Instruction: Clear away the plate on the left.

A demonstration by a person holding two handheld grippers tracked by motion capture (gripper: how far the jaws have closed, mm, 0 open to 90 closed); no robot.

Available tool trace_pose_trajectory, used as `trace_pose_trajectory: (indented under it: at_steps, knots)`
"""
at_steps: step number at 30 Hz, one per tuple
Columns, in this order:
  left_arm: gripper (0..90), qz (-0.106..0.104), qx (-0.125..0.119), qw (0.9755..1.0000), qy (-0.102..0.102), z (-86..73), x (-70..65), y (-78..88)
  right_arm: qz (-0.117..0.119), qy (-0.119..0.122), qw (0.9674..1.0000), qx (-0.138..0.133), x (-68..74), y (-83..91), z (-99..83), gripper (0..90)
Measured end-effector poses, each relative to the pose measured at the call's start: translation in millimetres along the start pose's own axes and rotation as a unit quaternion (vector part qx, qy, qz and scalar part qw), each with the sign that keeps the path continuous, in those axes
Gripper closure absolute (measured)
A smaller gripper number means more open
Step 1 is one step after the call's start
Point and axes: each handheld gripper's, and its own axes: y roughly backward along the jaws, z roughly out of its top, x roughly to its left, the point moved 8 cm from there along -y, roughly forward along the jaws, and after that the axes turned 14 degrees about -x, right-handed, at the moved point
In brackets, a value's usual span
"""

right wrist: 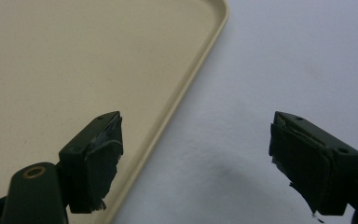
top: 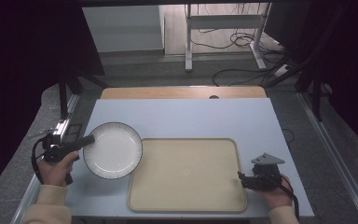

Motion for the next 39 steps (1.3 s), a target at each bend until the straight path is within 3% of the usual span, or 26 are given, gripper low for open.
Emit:
trace_pose_trajectory:
  at_steps: [11,39]
  knots:
    - [81.1,-0.011,0.0,0.9999,-0.004,1.6,-7.5,-0.1,0.001,0.001,1.0,0.005,0.2,-0.6,-1.4,17.9]
    - [80.6,-0.011,0.005,0.9999,-0.008,0.5,-11.7,-1.0,0.004,0.008,0.9999,0.013,2.1,-2.3,-3.2,17.8]
